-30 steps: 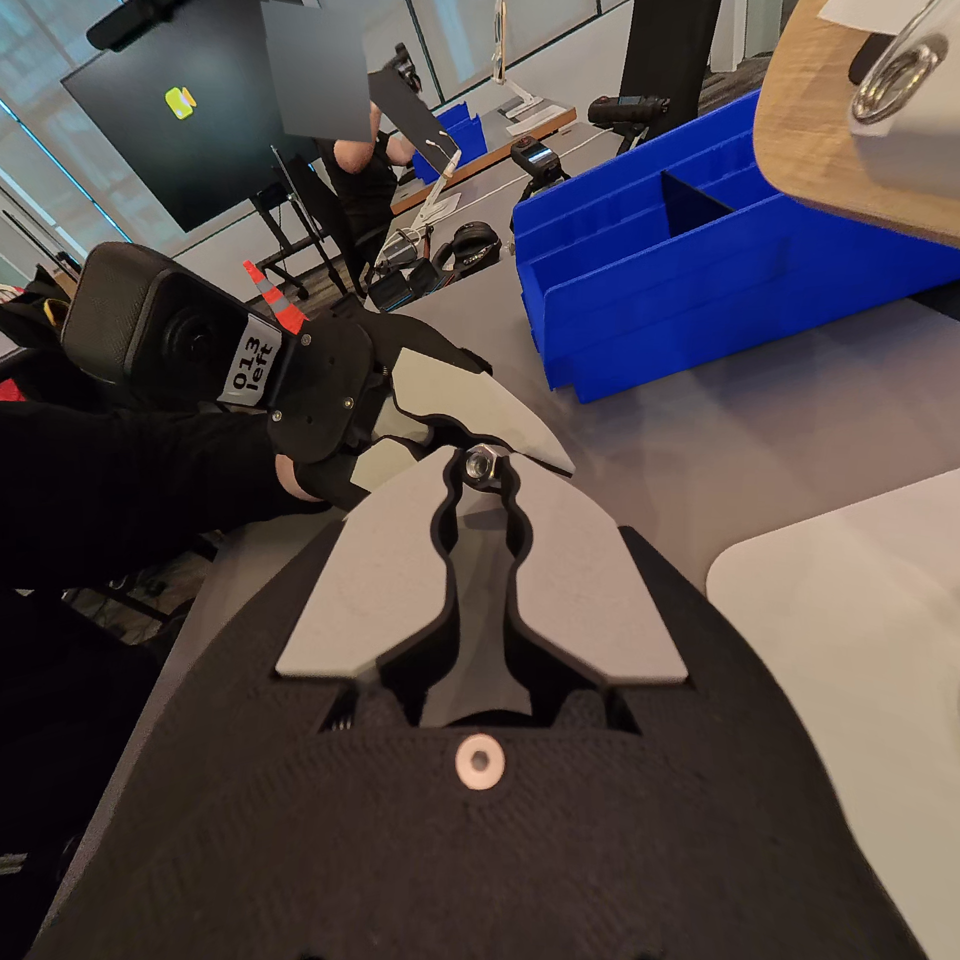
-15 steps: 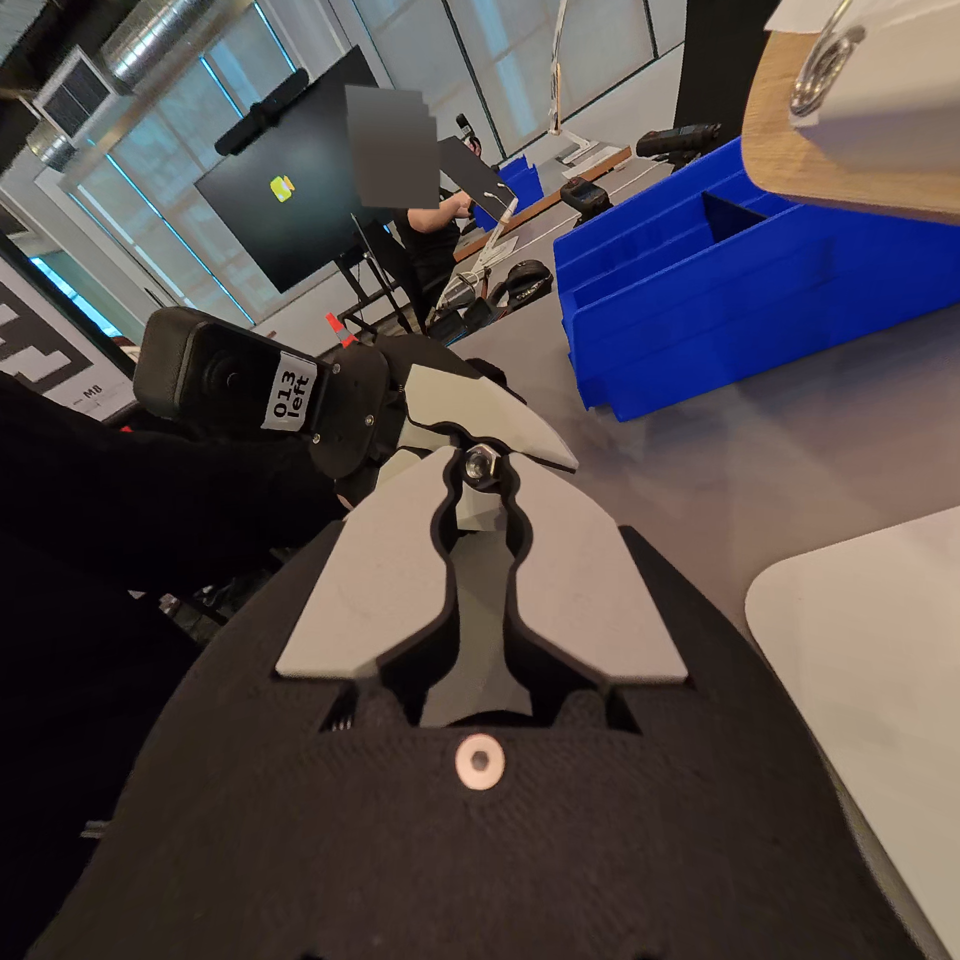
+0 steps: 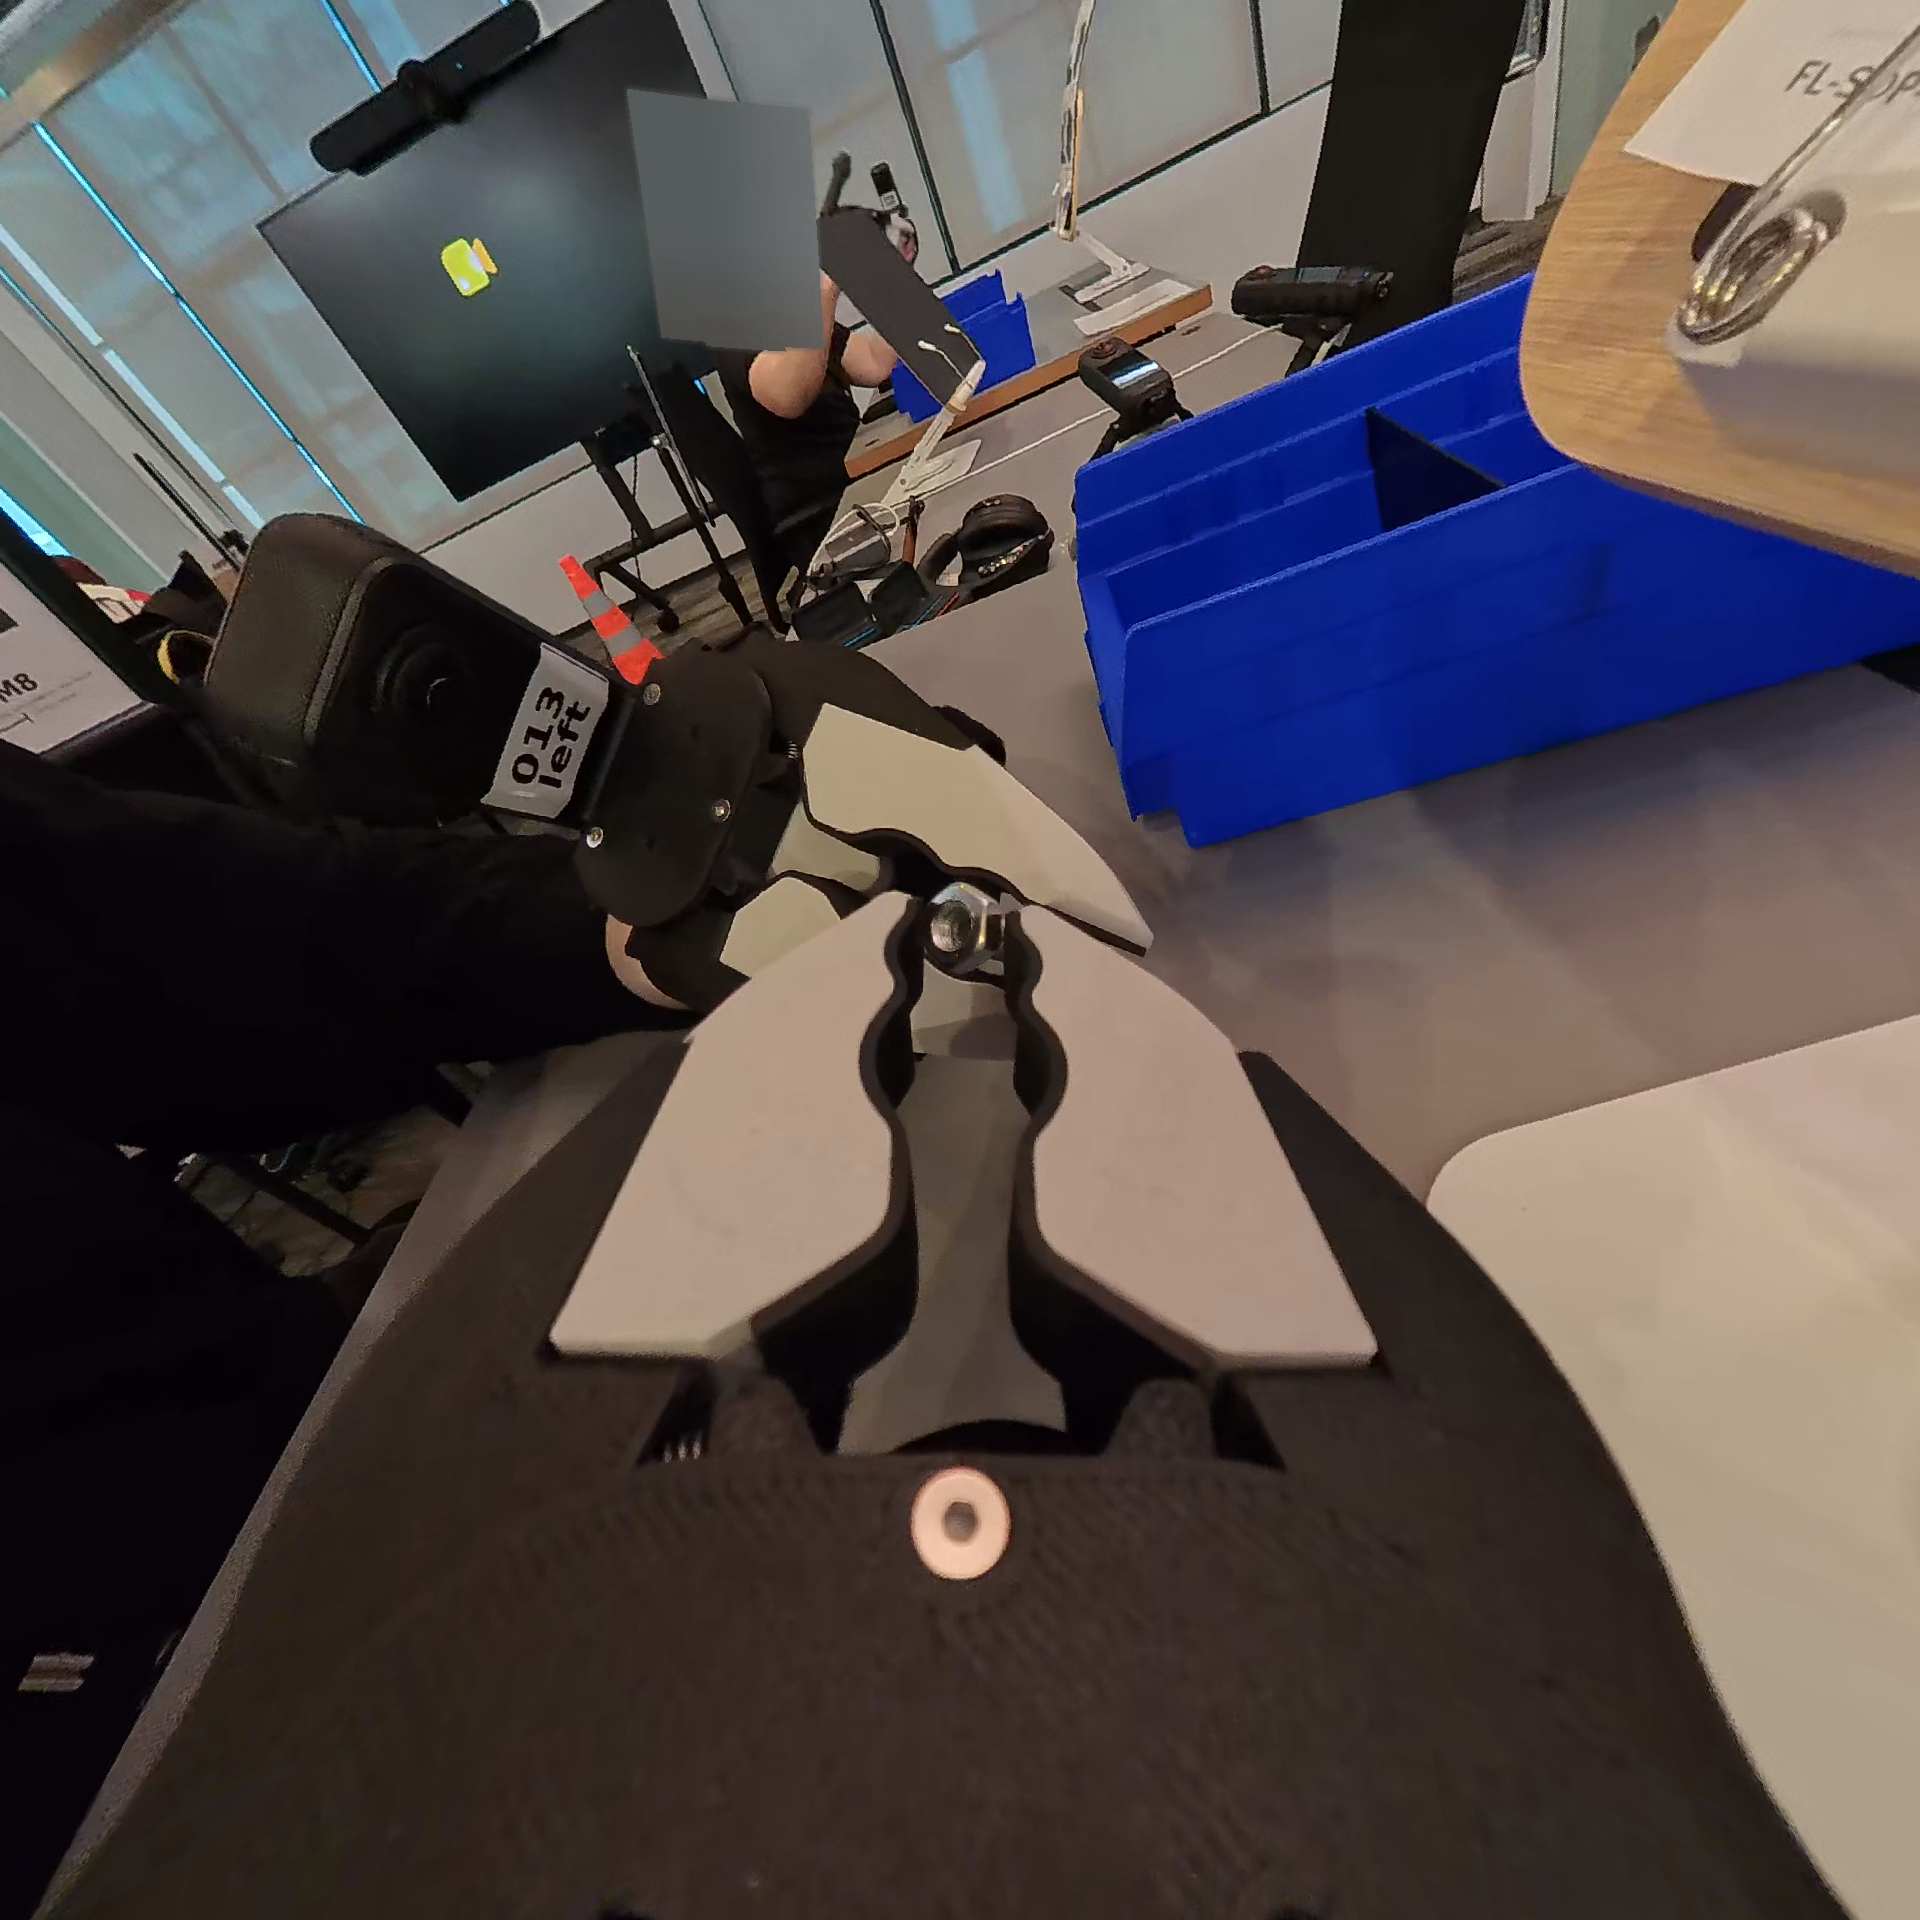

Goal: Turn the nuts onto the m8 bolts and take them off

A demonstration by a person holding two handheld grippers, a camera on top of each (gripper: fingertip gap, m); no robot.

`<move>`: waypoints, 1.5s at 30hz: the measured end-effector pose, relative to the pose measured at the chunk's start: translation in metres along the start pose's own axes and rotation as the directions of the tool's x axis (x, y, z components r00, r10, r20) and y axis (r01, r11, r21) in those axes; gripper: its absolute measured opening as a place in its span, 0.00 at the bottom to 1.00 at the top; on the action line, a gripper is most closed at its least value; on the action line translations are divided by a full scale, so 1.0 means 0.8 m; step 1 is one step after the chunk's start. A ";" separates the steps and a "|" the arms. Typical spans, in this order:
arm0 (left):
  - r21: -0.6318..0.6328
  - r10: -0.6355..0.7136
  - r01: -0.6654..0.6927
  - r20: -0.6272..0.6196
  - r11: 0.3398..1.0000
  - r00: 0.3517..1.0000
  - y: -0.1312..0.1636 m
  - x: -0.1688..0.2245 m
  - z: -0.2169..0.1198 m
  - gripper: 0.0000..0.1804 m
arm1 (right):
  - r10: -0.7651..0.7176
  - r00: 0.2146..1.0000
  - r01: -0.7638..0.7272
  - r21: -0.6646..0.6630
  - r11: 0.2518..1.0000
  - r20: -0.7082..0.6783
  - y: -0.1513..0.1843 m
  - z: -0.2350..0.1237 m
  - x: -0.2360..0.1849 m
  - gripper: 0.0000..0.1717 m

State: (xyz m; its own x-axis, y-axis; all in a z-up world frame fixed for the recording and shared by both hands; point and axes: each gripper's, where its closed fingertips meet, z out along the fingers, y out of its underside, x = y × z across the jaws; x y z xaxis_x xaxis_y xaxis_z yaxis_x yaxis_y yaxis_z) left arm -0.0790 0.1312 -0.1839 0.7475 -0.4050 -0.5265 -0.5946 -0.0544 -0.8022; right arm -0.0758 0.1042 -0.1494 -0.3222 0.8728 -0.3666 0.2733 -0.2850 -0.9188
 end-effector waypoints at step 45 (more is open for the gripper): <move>0.063 -0.296 0.312 -0.184 0.948 0.937 -0.010 0.003 -0.001 0.08 | -0.270 0.961 0.268 -0.034 0.963 -0.058 -0.007 -0.003 -0.012 0.12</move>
State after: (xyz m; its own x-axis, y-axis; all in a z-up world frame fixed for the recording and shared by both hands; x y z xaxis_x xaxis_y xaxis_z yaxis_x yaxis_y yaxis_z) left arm -0.0727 0.1297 -0.1781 0.8221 -0.5314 -0.2043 -0.3121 -0.1205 -0.9424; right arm -0.0719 0.0984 -0.1407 -0.3309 0.9388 -0.0960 0.2077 -0.0267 -0.9778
